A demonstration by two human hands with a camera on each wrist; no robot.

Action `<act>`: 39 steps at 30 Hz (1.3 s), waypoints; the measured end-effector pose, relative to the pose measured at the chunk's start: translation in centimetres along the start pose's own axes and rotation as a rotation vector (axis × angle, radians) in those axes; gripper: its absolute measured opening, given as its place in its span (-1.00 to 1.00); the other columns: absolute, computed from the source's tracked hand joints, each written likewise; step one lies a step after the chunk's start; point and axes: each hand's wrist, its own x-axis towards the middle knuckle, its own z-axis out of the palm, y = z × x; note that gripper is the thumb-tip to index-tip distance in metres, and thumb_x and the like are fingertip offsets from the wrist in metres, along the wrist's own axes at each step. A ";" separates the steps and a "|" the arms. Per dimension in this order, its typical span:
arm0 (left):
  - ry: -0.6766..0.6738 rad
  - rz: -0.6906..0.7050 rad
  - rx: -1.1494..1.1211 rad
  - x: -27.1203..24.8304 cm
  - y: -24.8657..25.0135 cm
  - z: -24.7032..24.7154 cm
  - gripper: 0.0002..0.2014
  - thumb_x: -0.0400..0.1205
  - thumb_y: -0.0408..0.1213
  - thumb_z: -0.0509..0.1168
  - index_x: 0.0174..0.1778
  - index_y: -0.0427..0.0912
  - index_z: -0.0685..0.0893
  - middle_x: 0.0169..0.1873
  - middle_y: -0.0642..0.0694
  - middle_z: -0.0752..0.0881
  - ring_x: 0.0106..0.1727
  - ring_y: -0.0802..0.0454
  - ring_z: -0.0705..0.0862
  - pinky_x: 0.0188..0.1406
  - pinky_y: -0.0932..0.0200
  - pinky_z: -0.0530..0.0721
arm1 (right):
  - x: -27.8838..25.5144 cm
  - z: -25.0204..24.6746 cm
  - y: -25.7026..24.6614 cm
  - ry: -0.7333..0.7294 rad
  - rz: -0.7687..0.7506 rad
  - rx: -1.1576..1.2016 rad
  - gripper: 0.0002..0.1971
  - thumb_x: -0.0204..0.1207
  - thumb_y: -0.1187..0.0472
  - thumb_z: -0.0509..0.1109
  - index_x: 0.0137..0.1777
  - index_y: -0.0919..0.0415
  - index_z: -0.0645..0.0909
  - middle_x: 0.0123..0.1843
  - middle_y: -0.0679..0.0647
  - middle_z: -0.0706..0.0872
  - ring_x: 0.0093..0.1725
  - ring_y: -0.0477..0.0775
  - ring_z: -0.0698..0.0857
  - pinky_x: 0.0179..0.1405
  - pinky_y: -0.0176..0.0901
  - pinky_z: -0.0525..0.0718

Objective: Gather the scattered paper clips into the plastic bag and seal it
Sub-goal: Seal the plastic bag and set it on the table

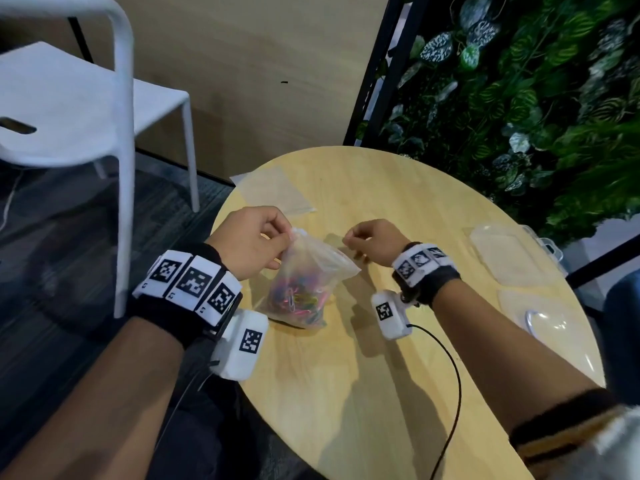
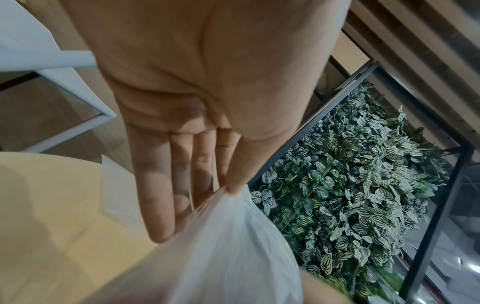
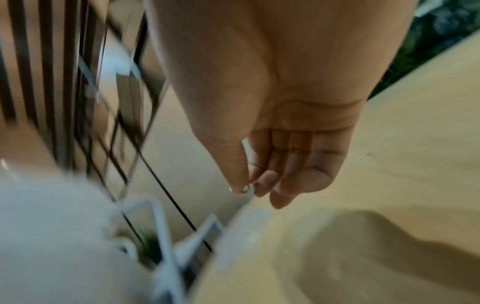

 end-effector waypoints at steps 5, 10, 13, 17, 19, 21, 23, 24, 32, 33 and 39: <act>0.013 -0.008 -0.004 -0.1 0.1 0.1 -0.87 0.65 -0.31 0.38 -0.23 -0.14 0.67 -0.24 -0.17 0.73 -0.16 -0.28 0.82 -0.11 -0.13 0.85 | -5.4 -1.9 -3.6 -0.077 -0.255 0.297 -0.90 0.57 0.35 0.38 -0.13 0.24 0.72 -0.25 0.03 0.74 -0.33 -0.13 0.65 -0.40 -0.33 0.60; 0.011 -0.013 -0.016 -0.3 0.4 0.3 -0.84 0.65 -0.36 0.36 -0.25 -0.13 0.66 -0.24 -0.17 0.72 -0.11 -0.28 0.81 -0.10 -0.15 0.85 | -5.9 -1.8 -3.9 -0.099 -0.316 0.031 -0.89 0.54 0.17 0.45 -0.08 0.10 0.83 -0.15 -0.11 0.83 -0.21 -0.26 0.71 -0.13 -0.45 0.62; 0.000 -0.014 -0.028 -0.4 0.5 0.2 -0.83 0.66 -0.38 0.35 -0.26 -0.13 0.64 -0.27 -0.16 0.71 -0.18 -0.23 0.79 -0.09 -0.16 0.85 | -5.4 -2.1 -4.6 0.013 -0.367 0.041 -0.86 0.57 0.06 0.42 -0.04 0.01 0.81 -0.08 -0.15 0.81 -0.10 -0.16 0.72 -0.04 -0.30 0.65; -0.027 -0.006 -0.027 -0.5 0.7 0.1 -0.85 0.69 -0.35 0.31 -0.21 -0.19 0.60 -0.24 -0.32 0.79 -0.18 -0.21 0.82 -0.08 -0.13 0.85 | -4.9 -1.0 -6.8 0.031 -0.431 0.046 -0.83 0.50 0.00 0.48 -0.01 0.04 0.80 -0.13 -0.08 0.83 -0.13 -0.10 0.75 -0.02 -0.28 0.69; -0.041 -0.001 -0.017 -0.6 0.7 0.0 -0.85 0.70 -0.32 0.30 -0.20 -0.19 0.59 -0.21 -0.36 0.81 -0.15 -0.23 0.83 -0.09 -0.11 0.85 | -4.6 -0.2 -7.7 0.028 -0.450 0.023 -0.85 0.50 0.02 0.49 -0.08 0.05 0.82 -0.21 -0.07 0.83 -0.22 -0.15 0.74 -0.12 -0.33 0.68; -0.041 -0.002 -0.012 -0.6 0.7 -0.1 -0.84 0.71 -0.34 0.27 -0.20 -0.16 0.58 -0.21 -0.38 0.81 -0.16 -0.23 0.83 -0.10 -0.11 0.85 | -4.3 0.5 -8.1 0.050 -0.443 0.018 -0.86 0.50 0.04 0.48 -0.12 0.07 0.81 -0.26 -0.05 0.82 -0.29 -0.17 0.69 -0.17 -0.33 0.65; -0.031 -0.008 -0.004 -0.6 0.6 -0.1 -0.85 0.71 -0.37 0.25 -0.19 -0.16 0.57 -0.23 -0.37 0.79 -0.19 -0.24 0.83 -0.11 -0.15 0.85 | -4.1 1.4 -8.3 0.046 -0.452 -0.032 -0.85 0.55 0.08 0.43 -0.08 0.13 0.76 -0.25 -0.03 0.77 -0.28 -0.11 0.65 -0.19 -0.36 0.59; -0.019 -0.013 0.009 -0.6 0.5 0.0 -0.86 0.71 -0.39 0.24 -0.17 -0.18 0.57 -0.26 -0.36 0.78 -0.21 -0.25 0.83 -0.12 -0.17 0.85 | -4.1 1.8 -8.3 0.039 -0.467 -0.076 -0.86 0.58 0.11 0.39 -0.06 0.15 0.72 -0.24 -0.03 0.74 -0.27 -0.08 0.62 -0.22 -0.37 0.54; 0.196 -0.165 0.148 1.9 -1.6 0.0 -0.75 0.64 -0.38 0.23 -0.35 -0.07 0.57 -0.39 -0.34 0.76 -0.41 -0.28 0.80 -0.34 -0.29 0.82 | -4.5 0.6 -3.3 -0.093 -0.223 -0.351 -0.79 0.67 0.08 0.23 -0.01 0.19 0.62 -0.12 0.06 0.70 -0.16 0.08 0.60 -0.15 -0.10 0.53; 0.184 -0.175 0.181 2.5 -1.7 0.7 -0.76 0.61 -0.37 0.24 -0.37 -0.06 0.59 -0.42 -0.34 0.76 -0.41 -0.30 0.79 -0.34 -0.29 0.82 | -4.5 0.4 -2.4 -0.108 -0.182 -0.337 -0.77 0.66 0.04 0.24 0.01 0.17 0.64 -0.06 0.07 0.72 -0.11 0.09 0.64 -0.09 -0.07 0.59; 0.195 -0.113 0.569 7.7 -1.3 3.0 -0.81 0.60 -0.29 0.27 -0.30 0.02 0.68 -0.13 -0.22 0.82 -0.18 -0.25 0.70 -0.26 0.09 0.64 | -4.3 -4.9 4.8 0.126 0.062 -0.409 -0.69 0.66 0.02 0.25 0.32 0.09 0.59 0.17 0.07 0.69 0.10 0.12 0.66 0.02 -0.11 0.56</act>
